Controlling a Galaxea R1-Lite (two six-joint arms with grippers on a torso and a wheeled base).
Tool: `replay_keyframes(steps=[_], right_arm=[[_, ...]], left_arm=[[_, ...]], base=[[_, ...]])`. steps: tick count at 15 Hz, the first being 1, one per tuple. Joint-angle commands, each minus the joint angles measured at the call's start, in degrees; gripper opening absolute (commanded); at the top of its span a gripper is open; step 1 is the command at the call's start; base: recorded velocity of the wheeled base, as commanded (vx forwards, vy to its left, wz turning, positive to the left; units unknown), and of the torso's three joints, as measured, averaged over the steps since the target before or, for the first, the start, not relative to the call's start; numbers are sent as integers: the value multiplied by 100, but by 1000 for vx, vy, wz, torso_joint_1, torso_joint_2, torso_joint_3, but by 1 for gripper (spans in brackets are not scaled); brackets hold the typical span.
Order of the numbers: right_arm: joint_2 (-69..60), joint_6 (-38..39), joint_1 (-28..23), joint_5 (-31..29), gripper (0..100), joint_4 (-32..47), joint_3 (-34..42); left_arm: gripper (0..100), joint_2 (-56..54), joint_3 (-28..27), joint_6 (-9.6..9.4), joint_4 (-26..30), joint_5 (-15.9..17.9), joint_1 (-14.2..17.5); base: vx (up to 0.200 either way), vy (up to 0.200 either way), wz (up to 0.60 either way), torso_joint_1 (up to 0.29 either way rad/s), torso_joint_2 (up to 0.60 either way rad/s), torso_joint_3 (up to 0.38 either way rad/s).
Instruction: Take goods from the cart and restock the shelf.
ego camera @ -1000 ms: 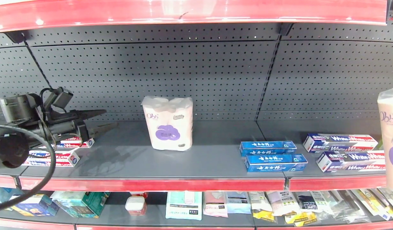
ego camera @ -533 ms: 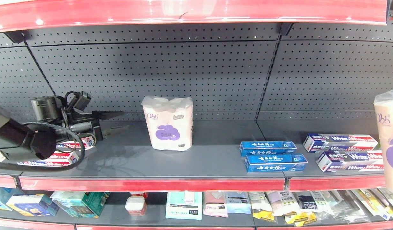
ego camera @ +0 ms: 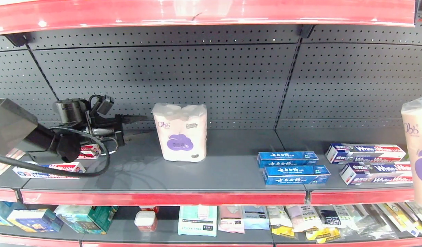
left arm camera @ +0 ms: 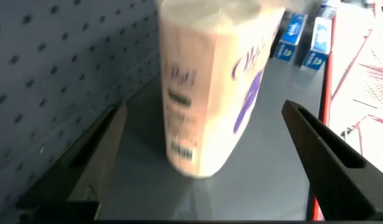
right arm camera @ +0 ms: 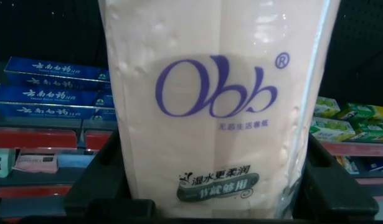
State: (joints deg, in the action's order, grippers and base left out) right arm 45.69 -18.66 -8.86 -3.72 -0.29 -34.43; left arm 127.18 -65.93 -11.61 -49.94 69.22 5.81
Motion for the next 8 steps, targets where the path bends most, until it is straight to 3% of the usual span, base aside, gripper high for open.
replay_keyframes(steps=[1,8], right_arm=[[-25,-32,-1,3,0,-6,24],[19,-58,-1,3,0,3,24]], left_arm=[[100,87,-149,9,2,48,-212],[100,755,-1019,79,37,48,-573]], base=[[0,0,0,0,0,0],[0,0,0,0,0,0]])
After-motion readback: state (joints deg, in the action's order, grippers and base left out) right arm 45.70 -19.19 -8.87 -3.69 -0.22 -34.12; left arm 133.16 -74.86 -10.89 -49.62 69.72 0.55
